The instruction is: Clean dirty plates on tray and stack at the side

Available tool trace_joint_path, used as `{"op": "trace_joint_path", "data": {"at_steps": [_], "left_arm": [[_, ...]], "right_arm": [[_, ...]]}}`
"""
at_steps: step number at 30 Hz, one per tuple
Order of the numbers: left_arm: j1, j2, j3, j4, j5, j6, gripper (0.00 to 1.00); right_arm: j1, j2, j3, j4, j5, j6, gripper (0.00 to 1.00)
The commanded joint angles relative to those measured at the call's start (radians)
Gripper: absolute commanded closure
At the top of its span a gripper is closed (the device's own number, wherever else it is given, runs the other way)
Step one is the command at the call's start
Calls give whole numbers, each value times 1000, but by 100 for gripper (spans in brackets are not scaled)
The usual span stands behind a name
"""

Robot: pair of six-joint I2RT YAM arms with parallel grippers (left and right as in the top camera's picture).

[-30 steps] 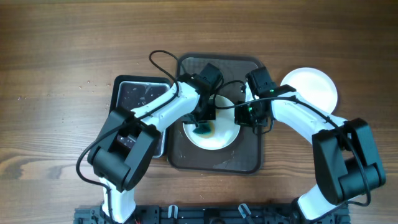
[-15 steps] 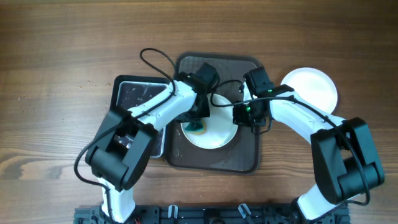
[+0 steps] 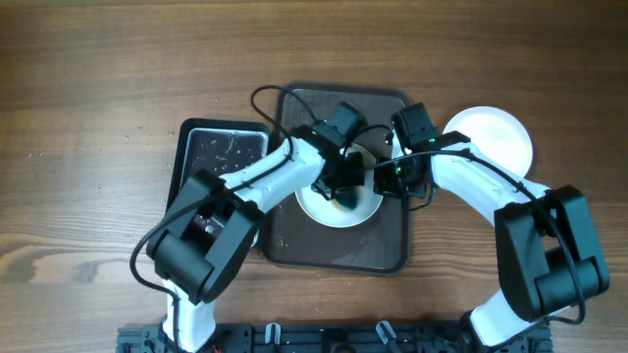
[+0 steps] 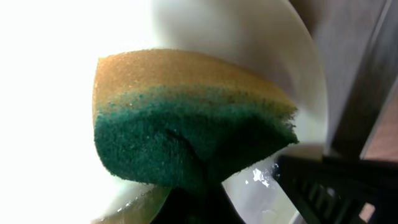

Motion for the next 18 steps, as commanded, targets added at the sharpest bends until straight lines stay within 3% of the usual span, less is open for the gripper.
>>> {"op": "trace_joint_path", "data": {"at_steps": [1,6,13,18], "left_arm": [[-37,46,-21,-30,130,-18,96],[6,45,-21,-172,48,-17,96],[72,34,-21,-365,-330,-18,96],[132,-6,-21,-407,-492,-21,96]], "right_arm": [[11,42,-14,6,58,11,96],[11,42,-14,6,55,11,96],[11,42,-14,6,55,10,96],[11,42,-14,7,55,11,96]]}}
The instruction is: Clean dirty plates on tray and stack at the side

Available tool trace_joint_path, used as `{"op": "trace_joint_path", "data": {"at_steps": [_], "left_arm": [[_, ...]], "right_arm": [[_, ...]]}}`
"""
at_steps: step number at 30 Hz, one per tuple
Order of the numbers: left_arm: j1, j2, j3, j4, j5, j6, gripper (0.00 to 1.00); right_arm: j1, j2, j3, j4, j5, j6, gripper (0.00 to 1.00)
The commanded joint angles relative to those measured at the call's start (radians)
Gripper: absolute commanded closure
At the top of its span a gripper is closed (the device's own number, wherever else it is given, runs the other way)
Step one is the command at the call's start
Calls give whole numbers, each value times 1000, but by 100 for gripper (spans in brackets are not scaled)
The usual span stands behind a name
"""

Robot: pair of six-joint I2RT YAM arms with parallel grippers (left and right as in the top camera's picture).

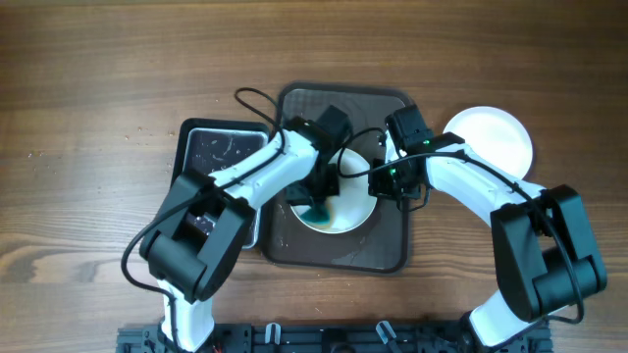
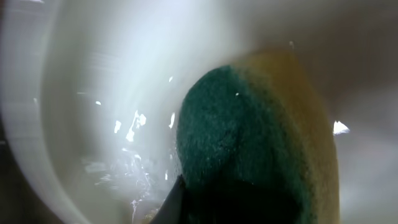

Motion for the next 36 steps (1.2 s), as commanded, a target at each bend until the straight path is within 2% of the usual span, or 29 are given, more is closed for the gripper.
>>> {"op": "trace_joint_path", "data": {"at_steps": [1,4,7,17,22,27,32,36], "left_arm": [[79,-6,-51,-41,-337,-21,96],[95,-40,-51,-18,-364,-19,96],[87,-49,-51,37,-329,4,96],[-10,10,-51,280,147,32,96],[-61,23,-51,385,300,37,96],[-87,44,-52,398,314,36,96],[-87,52,-52,388,441,69,96],[-80,51,-51,324,458,87,96]], "right_arm": [[-12,40,-14,0,79,11,96],[-12,40,-14,2,79,11,96],[-12,40,-14,2,79,11,96],[-12,40,-14,2,79,2,96],[-12,40,-14,1,79,-9,96],[-12,40,-14,0,79,-10,96],[-12,40,-14,-2,79,-13,96],[-12,40,-14,-2,79,-13,96]]}}
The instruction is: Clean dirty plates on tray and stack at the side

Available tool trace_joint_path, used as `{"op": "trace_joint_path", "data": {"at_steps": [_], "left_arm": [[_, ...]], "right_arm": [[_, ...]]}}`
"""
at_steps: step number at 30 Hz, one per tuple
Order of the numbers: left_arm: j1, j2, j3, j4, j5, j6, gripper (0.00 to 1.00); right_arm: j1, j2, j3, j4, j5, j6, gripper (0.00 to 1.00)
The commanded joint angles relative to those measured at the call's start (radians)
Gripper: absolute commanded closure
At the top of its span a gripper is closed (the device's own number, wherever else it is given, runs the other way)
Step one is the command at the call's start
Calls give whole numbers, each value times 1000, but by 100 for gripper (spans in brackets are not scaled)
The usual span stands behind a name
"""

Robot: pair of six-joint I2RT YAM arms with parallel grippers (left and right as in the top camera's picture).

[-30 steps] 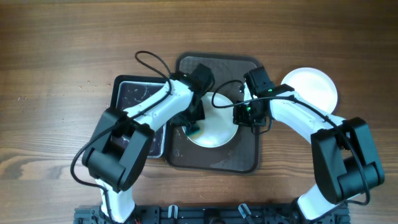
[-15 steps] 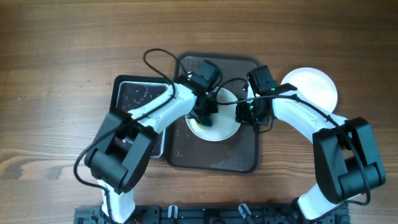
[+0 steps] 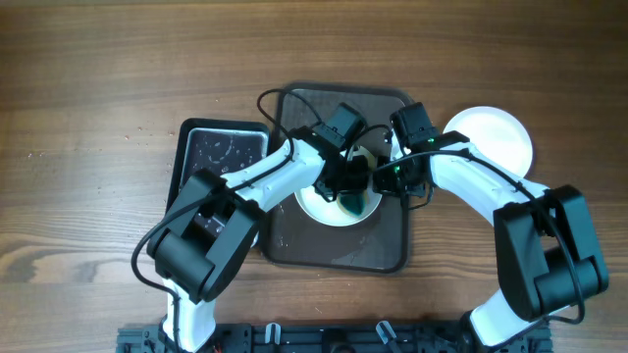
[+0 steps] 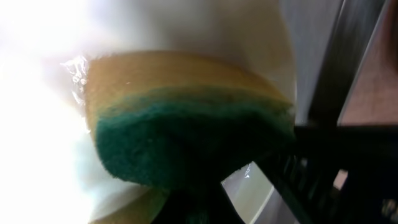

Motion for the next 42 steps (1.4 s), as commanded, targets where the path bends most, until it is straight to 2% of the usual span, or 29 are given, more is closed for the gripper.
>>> {"op": "trace_joint_path", "data": {"at_steps": [1,5,10,16,23,30,36,42], "left_arm": [[-22,35,-10,-80,159,44,96],[19,27,-10,-169,54,44,96],[107,-16,-10,-265,-259,11,96],[196,-63,-10,-315,-532,-16,96],[186,-94,-10,-335,-443,-11,96],[222,-284,-10,-351,-312,44,96],[348,-453,-10,-445,-357,90,96],[488,-459,-48,-496,-476,97,96]], "right_arm": [[6,39,-16,-6,50,-20,96],[6,39,-16,-5,50,-21,96],[6,39,-16,-6,50,-22,96],[6,39,-16,-3,50,-22,96],[6,39,-16,-6,50,-22,96],[6,39,-16,-7,50,-22,96],[6,39,-16,0,50,-49,96],[6,39,-16,68,50,-106,96]]}}
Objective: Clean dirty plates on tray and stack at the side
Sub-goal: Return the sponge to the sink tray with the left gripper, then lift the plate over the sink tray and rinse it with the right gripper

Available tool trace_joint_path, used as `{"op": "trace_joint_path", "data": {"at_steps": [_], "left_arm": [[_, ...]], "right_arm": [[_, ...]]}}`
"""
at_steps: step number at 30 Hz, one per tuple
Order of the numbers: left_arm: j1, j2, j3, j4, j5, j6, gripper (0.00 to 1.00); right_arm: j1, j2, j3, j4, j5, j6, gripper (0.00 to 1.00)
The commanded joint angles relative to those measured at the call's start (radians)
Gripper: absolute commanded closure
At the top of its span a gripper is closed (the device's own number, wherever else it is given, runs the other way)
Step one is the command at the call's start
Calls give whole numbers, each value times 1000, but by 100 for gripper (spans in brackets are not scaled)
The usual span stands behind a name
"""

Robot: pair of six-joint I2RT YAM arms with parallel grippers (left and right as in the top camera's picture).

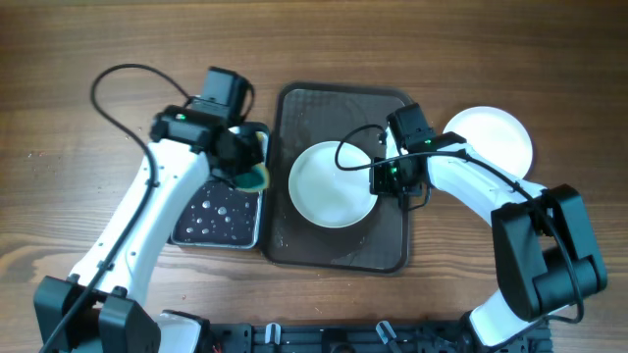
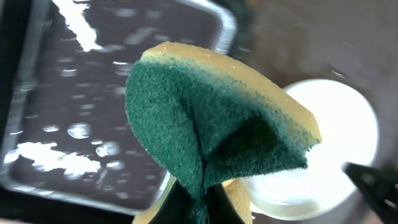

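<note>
A white plate (image 1: 332, 184) lies on the dark tray (image 1: 294, 235), and shows at the right of the left wrist view as plate (image 2: 329, 137). My right gripper (image 1: 386, 176) sits at its right rim and looks shut on it. My left gripper (image 1: 247, 173) is off the tray, over the right edge of the metal water pan (image 1: 211, 211). It is shut on a folded green and yellow sponge (image 2: 211, 118), which the overhead view shows as sponge (image 1: 255, 177). A second white plate (image 1: 491, 137) rests on the table to the right of the tray.
The water pan (image 2: 68, 106) holds shallow water with droplets and stands right against the tray's left side. Cables loop above both arms near the tray's back edge. Bare wooden table (image 1: 98, 59) lies all around.
My left gripper has left the plate and moved left with the sponge, now over the water pan's right edge. The plate lies uncovered on the tray. My right gripper stays at its rim.
At each earlier moment my left gripper pressed the sponge on the plate, first at its right part, then its left, then right again, while my right gripper stayed at the rim. Now the sponge is off the plate, over the pan.
</note>
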Motion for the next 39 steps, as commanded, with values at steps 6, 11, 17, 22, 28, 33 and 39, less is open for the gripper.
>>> {"op": "trace_joint_path", "data": {"at_steps": [6,11,17,22,28,33,39], "left_arm": [[136,20,-254,204,-97,25,96],[136,20,-354,308,-97,25,79],[137,-8,-332,294,-31,25,47],[156,-55,-248,195,-26,25,43],[289,-152,-91,9,-18,24,21],[441,-241,-55,-16,63,24,0],[579,-315,-55,-17,98,25,0]], "right_arm": [[-4,39,-15,72,45,-48,96],[-4,39,-15,70,23,-48,96],[-4,39,-15,67,25,-49,89],[-10,19,-2,46,35,-48,96],[-11,-126,140,-173,26,-69,96],[2,-194,321,-422,16,-118,96],[135,-177,439,-448,17,-97,96]]}}
